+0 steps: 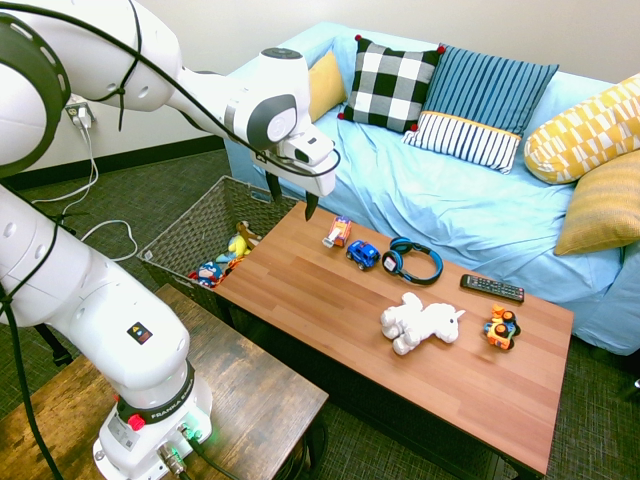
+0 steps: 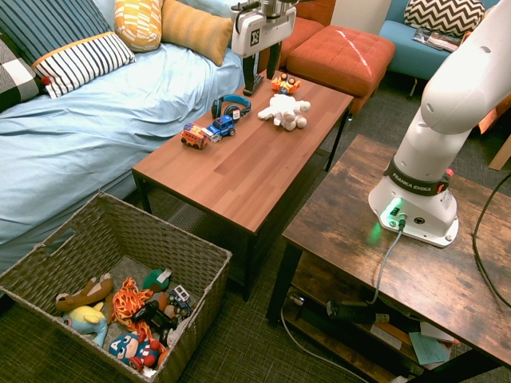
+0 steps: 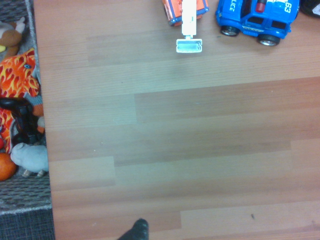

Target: Put the stuffed toy in the basket

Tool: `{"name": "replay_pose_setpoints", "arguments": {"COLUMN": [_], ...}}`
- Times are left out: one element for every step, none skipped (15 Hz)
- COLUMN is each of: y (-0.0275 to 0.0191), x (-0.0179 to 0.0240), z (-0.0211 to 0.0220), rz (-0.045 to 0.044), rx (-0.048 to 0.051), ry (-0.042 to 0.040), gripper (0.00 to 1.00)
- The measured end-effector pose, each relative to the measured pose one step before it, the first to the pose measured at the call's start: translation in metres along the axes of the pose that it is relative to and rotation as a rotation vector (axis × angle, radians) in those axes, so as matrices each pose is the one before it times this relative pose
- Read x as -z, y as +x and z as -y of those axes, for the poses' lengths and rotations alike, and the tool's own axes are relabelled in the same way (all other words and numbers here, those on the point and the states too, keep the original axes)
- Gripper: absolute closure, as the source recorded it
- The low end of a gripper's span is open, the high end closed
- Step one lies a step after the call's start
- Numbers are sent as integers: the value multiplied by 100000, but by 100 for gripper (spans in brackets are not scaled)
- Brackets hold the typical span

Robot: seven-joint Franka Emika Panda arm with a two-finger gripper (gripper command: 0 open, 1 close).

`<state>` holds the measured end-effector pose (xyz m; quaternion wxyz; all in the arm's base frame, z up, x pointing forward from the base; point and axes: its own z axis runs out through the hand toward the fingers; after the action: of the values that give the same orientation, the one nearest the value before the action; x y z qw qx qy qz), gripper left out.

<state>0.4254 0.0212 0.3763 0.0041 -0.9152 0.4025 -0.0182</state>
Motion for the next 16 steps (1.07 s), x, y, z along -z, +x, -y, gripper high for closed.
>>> {"name": "replay_pose_setpoints", "arguments": {"y": [75,146,612,994,1370,1749,1806,1828,1973,2163,2214,2101,1990,1849,1654,1421], "x": [34,-89,-59,-56,-154,-298,-504,-605,-689,-831,-854,-1024,-1305,-1442,-1577,-1589], "z": [94,-42,-171,-384,-518,-676,-703,-686,-735,-841,-741,-717,-558,-418,-221,-10], "rz": [-33,-62,-419,-278,178,-198,-609,-1007,-1060,-1176,-1564,-1848,-2069,-1747,-1288,-1021], "rx": [8,-764,-2702,-3563,-4218,-4193,-4765,-5415,-5694,-5721,-5208,-3968,-3621,-3905,-3817,-3848], "ry": [79,173,1037,1495,1498,1095,914,1039,926,832,512,-987,-1829,-1861,-1903,-1705], "gripper": [0,0,0,0,0,0,0,0,0,0,0,0,0,0,0,0]}}
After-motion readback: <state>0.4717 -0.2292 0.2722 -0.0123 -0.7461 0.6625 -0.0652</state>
